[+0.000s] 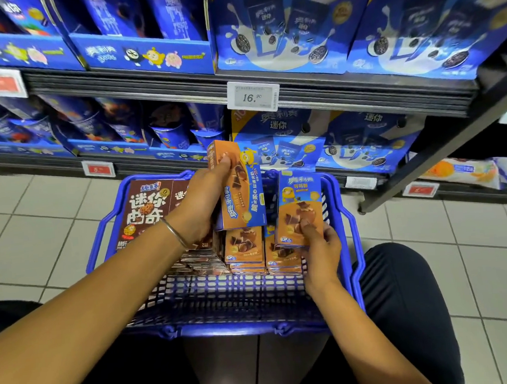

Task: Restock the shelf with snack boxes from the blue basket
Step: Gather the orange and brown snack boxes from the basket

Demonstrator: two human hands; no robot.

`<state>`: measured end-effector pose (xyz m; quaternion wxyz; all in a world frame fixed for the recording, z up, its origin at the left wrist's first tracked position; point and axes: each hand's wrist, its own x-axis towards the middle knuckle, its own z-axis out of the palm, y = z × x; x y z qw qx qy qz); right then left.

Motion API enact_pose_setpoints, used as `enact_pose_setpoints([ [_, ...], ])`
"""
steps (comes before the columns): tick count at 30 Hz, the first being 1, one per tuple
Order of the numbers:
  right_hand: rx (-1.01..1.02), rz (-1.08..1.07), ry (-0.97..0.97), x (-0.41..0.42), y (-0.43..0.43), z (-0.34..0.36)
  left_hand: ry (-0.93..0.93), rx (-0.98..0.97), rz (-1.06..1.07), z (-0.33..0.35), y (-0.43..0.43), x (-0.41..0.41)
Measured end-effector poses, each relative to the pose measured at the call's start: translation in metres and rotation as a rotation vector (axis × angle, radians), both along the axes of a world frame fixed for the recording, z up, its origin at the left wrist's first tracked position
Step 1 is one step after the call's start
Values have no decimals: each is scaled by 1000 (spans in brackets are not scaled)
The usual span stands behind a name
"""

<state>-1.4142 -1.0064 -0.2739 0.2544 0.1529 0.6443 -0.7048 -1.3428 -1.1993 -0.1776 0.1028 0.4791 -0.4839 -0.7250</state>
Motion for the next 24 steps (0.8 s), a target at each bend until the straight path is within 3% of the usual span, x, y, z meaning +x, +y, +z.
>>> enact_pose_setpoints([
  [3,-204,2,-40,-5,-2,20,-39,-132,-44,-2,-2,1],
  [8,-420,130,-36,-5,-10,43,-29,-76,-139,-4,3,0],
  [14,-252,293,18,11,-26,46,51,-3,-172,-11,15,0],
  [18,-248,361,26,19,-31,48,150,39,-220,-13,19,1],
  [21,-180,410,120,17,-32,51,175,-24,-199,-17,17,3],
  [24,-250,431,115,9,-33,45,177,-69,-135,-16,11,5],
])
